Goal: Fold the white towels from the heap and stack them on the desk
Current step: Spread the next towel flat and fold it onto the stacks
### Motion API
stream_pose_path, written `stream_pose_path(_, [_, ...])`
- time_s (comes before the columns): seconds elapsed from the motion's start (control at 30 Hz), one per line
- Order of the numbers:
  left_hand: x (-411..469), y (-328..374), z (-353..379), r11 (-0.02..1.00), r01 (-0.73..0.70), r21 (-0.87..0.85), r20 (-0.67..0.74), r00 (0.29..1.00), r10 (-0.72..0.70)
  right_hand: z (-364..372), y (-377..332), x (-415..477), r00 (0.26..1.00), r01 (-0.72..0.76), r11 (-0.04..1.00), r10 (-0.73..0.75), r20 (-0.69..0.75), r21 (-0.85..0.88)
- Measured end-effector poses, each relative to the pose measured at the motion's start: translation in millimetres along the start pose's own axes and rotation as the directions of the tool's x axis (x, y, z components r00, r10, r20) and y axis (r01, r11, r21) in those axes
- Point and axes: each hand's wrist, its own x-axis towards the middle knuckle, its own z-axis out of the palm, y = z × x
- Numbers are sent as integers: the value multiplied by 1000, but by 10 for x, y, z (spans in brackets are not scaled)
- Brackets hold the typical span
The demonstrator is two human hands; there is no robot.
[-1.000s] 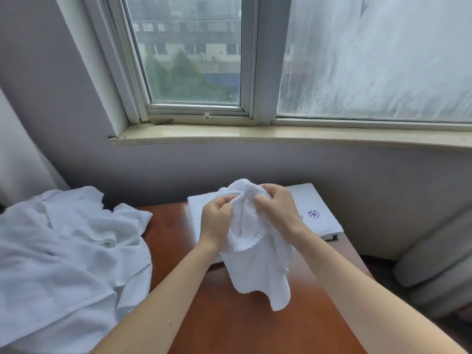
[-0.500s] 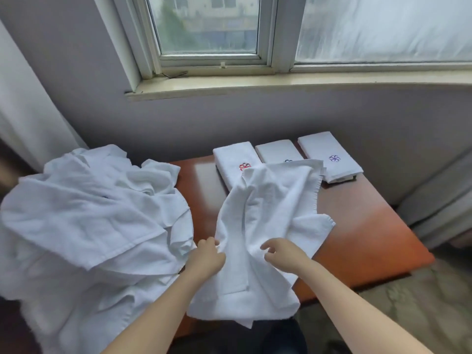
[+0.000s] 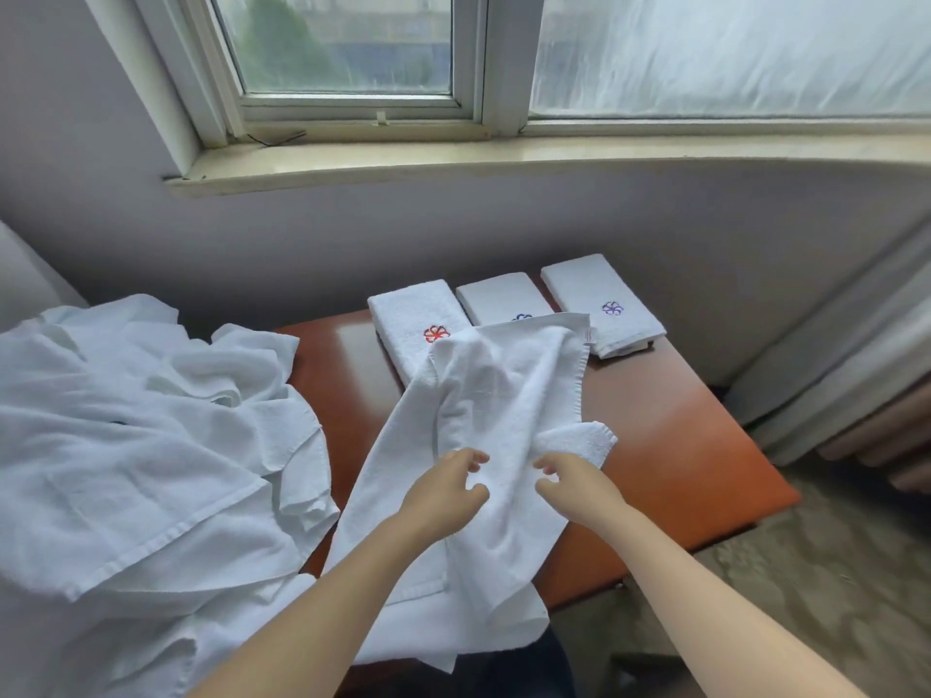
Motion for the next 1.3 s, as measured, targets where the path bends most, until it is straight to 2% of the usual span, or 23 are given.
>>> stream_pose_path(0.17, [420,248,236,1000,-26,-3,61,998,26,-250,285,386,999,-19,997,22,34,-77])
stream_pose_path(0.3, [754,374,436,1000,18,-8,97,995,-17,-390,460,765,989,100,975,-75,130,-198])
stream_pose_path(0.4, [960,410,534,997,79,27,59,995,-80,-461,547,997,955,210,944,-143,258,-255])
stream_pose_path(0.5, [1079,444,616,988,137,70,-36,990,-135,-511,618,1117,922,355,868,-263,285,-348])
stream_pose_path(0.6, [1163,555,726,977,180,114,-78,982,-172,-612,774,1147,907,396,817,-278,315,-419])
stream_pose_path(0.9, [1507,1173,1180,960,213,180,17,975,-219,-1159,1491,1018,943,265,837,-120,312,-479])
stream_pose_path(1.07, [1583,1344,1374,950,166,264,131,970,-206,-1458,1791,978,976,105,793,34,216,-600])
stream_pose_path(1.17, [1583,1389,1463,956,143,255,208,958,-198,-1554,1909,972,979,17,769,116,166,-638])
stream_pose_path(1.23, [1575,1387,1486,959,136,249,206,960,-190,-1580,1909,980,986,15,763,97,138,-646])
stream_pose_path(1.3, [1576,1363,1455,961,150,233,172,966,-192,-1570,1863,1011,998,28,799,11,62,-601])
